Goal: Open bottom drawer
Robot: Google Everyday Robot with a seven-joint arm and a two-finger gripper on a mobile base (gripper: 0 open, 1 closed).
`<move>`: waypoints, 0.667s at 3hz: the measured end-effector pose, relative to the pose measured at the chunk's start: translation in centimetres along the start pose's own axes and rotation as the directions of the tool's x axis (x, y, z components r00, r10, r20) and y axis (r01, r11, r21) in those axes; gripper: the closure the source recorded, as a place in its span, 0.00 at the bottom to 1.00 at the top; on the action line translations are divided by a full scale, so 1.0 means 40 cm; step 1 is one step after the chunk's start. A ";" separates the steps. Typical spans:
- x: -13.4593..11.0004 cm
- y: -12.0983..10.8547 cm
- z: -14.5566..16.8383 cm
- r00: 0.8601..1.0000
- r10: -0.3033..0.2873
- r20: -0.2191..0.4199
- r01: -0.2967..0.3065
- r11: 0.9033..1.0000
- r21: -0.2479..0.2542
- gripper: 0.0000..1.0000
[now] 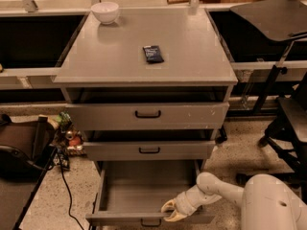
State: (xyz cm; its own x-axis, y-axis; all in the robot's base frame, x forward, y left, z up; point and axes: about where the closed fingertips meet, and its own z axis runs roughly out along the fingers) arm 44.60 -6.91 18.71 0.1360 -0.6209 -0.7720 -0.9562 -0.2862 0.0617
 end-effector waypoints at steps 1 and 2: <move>0.000 0.000 0.000 1.000 0.000 0.000 0.000 1.000 0.000 0.58; 0.000 0.000 0.000 1.000 0.000 0.000 0.000 1.000 0.000 0.34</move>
Offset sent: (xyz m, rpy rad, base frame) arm 0.0000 0.0000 0.0000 0.0000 0.0000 0.0000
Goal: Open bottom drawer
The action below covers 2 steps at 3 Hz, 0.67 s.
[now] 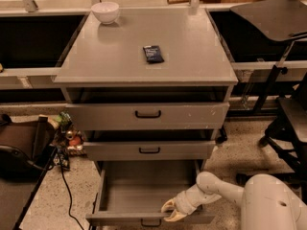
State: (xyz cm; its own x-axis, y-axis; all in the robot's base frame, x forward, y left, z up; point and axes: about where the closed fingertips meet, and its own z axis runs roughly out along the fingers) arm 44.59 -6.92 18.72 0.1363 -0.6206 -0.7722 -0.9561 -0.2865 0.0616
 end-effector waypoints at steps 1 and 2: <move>-0.012 0.006 -0.021 1.000 -0.023 0.017 0.023 1.000 -0.006 0.11; -0.057 0.018 -0.110 0.998 -0.064 -0.008 0.065 0.997 0.043 0.00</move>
Offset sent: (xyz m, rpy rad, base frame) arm -0.0074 -0.0437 0.1131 0.0037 -0.1662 0.0176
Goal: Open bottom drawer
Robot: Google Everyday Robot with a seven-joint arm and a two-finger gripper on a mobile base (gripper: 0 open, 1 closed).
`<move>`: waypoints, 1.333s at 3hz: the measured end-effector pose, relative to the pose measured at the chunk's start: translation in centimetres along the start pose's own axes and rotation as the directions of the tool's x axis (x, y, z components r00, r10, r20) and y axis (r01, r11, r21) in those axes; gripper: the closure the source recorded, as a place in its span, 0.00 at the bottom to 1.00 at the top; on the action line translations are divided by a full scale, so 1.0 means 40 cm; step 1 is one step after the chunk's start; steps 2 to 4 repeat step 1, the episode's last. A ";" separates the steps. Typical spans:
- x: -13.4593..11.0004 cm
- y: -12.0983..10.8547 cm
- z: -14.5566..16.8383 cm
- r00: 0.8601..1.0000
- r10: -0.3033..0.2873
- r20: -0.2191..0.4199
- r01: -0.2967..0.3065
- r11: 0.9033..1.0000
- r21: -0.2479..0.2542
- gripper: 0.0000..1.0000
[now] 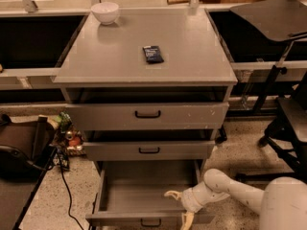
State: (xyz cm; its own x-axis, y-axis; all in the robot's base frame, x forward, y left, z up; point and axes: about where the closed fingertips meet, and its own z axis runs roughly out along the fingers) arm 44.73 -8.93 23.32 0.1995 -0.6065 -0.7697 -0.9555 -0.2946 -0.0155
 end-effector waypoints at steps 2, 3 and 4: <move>-0.077 0.028 -0.121 0.997 -0.035 -0.074 0.039 0.998 0.055 0.00; -0.077 0.028 -0.121 0.997 -0.035 -0.074 0.039 0.998 0.055 0.00; -0.077 0.028 -0.121 0.997 -0.035 -0.074 0.039 0.998 0.055 0.00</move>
Offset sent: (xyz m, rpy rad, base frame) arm 0.0000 0.0000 0.0000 0.0000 0.0000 0.0000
